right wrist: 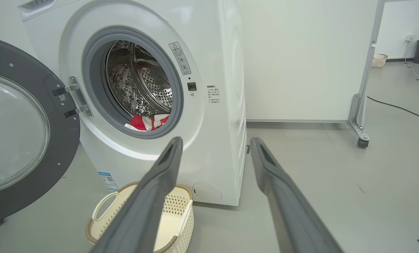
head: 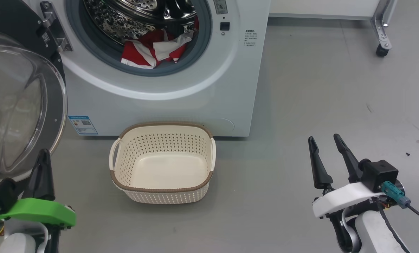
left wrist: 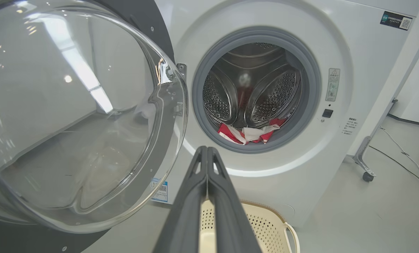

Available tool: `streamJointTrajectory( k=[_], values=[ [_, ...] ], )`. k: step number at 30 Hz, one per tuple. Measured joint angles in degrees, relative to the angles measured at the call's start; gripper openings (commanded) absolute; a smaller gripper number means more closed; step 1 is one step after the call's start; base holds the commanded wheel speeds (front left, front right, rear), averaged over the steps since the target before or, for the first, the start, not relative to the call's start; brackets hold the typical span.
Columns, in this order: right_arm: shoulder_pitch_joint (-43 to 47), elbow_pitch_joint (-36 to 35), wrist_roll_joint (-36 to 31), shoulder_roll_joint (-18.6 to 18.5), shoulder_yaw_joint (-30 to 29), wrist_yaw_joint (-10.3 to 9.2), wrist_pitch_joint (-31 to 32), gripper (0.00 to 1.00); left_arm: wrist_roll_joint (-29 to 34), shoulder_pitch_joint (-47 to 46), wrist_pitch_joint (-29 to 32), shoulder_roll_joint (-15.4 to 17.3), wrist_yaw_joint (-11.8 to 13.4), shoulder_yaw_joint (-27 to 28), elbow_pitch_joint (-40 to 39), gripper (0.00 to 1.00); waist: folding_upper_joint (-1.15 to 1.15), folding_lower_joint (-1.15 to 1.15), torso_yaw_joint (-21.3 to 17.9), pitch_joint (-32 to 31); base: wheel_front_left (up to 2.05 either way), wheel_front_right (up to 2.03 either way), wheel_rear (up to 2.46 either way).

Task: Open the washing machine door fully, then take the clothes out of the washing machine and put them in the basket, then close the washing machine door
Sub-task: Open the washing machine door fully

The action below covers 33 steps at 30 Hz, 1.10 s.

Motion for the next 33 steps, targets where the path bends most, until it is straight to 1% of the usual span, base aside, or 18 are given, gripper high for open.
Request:
streamJointTrajectory(
  k=[9, 15, 16, 17, 18, 19, 20, 24, 33],
  values=[
    [1.0, -1.5, -0.1, 0.1, -0.6, 0.0, 0.0, 1.0, 0.0, 2.3, -0.2, -1.3, 0.0, -0.4, -4.1, 0.0, 0.0, 0.0, -1.5, 0.7, 0.0, 0.0, 0.0],
    [1.1, -2.1, -0.2, 0.2, -1.1, -0.01, 0.0, 1.0, 0.9, 4.2, -0.5, -1.8, 0.0, -1.6, -5.6, 0.0, 0.0, 0.0, -1.8, 1.2, 0.0, 0.0, 0.0],
    [1.2, -2.2, -0.3, 0.2, -1.1, -0.01, 0.0, 1.0, 1.0, 4.4, -0.5, -1.9, 0.0, -1.8, -5.6, 0.04, 0.0, 0.0, -1.8, 1.3, 0.0, 0.0, 0.0],
    [1.2, -2.2, -0.3, 0.3, -1.1, -0.01, 0.0, 1.0, 1.3, 4.7, -0.5, -1.9, 0.0, -2.0, -5.8, 0.33, 0.0, 0.0, -1.9, 1.3, 0.0, 0.0, 0.0],
    [1.2, -2.3, -0.3, 0.4, -1.1, -0.01, 0.0, 1.0, 1.4, 5.0, -0.5, -1.9, 0.0, -2.1, -5.9, 0.76, 0.0, 0.0, -1.9, 1.4, 0.0, 0.0, 0.0],
    [1.3, -2.3, -0.4, 0.4, -1.1, -0.01, 0.0, 1.0, 1.4, 5.3, -0.5, -2.0, 0.0, -2.2, -6.1, 0.95, 0.0, 0.0, -2.0, 1.4, 0.0, 0.0, 0.0],
    [1.3, -2.3, -0.4, 0.4, -1.1, -0.01, 0.0, 1.0, 1.4, 5.5, -0.5, -2.0, 0.0, -2.3, -6.2, 1.0, 0.0, 0.0, -2.0, 1.5, 0.0, 0.0, 0.0],
    [1.5, -2.3, -0.6, 0.6, -1.1, -0.01, 0.0, 1.0, 3.3, 6.1, -0.6, -2.0, 0.1, -2.5, -7.0, 1.0, 0.0, 0.0, -2.2, 1.4, 0.0, 0.0, 0.0],
    [2.2, -2.3, -1.0, 0.9, -1.0, -0.01, 0.0, 1.0, 3.9, 7.5, -0.6, -2.8, 0.2, -3.4, -7.8, 1.0, 0.0, 0.0, -2.5, 0.8, 0.0, 0.0, 0.0]
  ],
)
